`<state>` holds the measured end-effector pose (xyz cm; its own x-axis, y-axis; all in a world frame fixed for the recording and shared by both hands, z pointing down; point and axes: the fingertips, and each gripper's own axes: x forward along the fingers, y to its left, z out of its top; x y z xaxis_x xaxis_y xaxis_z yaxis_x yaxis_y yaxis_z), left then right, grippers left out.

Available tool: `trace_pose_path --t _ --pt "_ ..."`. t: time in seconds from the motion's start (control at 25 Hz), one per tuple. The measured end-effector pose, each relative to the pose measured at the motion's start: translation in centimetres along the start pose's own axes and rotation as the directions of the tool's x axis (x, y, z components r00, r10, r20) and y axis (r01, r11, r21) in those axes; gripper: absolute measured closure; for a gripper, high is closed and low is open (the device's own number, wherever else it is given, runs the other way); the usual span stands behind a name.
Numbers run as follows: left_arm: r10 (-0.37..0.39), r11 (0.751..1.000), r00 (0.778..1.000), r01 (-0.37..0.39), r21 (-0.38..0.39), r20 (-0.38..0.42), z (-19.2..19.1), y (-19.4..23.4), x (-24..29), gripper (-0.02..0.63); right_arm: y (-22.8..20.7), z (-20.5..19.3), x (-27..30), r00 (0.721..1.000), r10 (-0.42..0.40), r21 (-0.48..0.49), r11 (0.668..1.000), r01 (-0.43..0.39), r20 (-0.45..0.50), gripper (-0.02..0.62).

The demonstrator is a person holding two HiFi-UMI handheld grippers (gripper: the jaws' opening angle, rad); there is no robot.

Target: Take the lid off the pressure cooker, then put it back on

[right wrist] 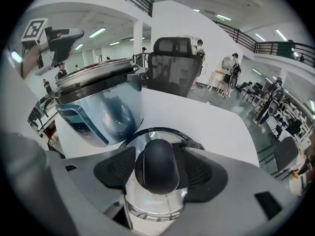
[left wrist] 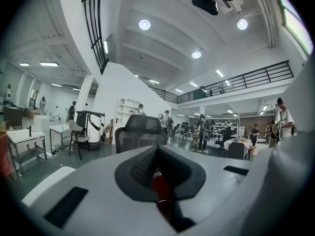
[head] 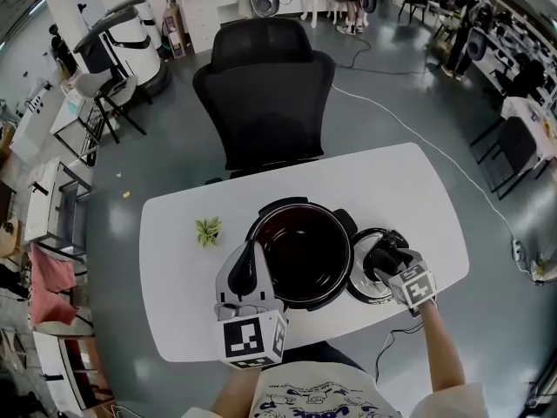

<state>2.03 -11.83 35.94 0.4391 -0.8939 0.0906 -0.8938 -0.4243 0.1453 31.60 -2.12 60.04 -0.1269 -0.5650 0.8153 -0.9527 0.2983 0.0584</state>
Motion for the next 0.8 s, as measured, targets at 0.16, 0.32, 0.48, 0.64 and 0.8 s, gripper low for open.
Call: trace_pose_path --t 0.16,0.32,0.48,0.64,0.8 --pt "-0.009 0.999 0.999 0.01 0.035 -0.04 -0.9 0.1 0.4 0.594 0.2 -0.7 1.4 0.998 0.022 -0.028 0.999 -0.023 -0.055 0.276" --pt "-0.01 0.999 0.998 0.012 0.036 -0.054 -1.3 0.2 0.9 0.594 0.2 -1.4 2.9 0.993 0.039 -0.056 0.997 -0.045 -0.109 0.276" --pt "-0.004 1.0 0.999 0.004 -0.003 -0.037 -1.2 0.1 1.5 0.594 0.1 -1.9 4.1 0.988 0.045 -0.077 0.995 -0.057 -0.151 0.276" --pt "-0.017 0.999 0.997 0.02 0.032 -0.073 -2.0 0.0 1.7 0.594 0.2 -2.5 4.9 0.979 0.069 -0.088 0.992 -0.088 -0.193 0.278" --pt "-0.018 0.999 0.997 0.021 0.027 -0.08 -2.3 0.1 1.8 0.594 0.2 -2.8 5.3 0.967 0.133 -0.059 0.987 -0.149 -0.217 0.285"
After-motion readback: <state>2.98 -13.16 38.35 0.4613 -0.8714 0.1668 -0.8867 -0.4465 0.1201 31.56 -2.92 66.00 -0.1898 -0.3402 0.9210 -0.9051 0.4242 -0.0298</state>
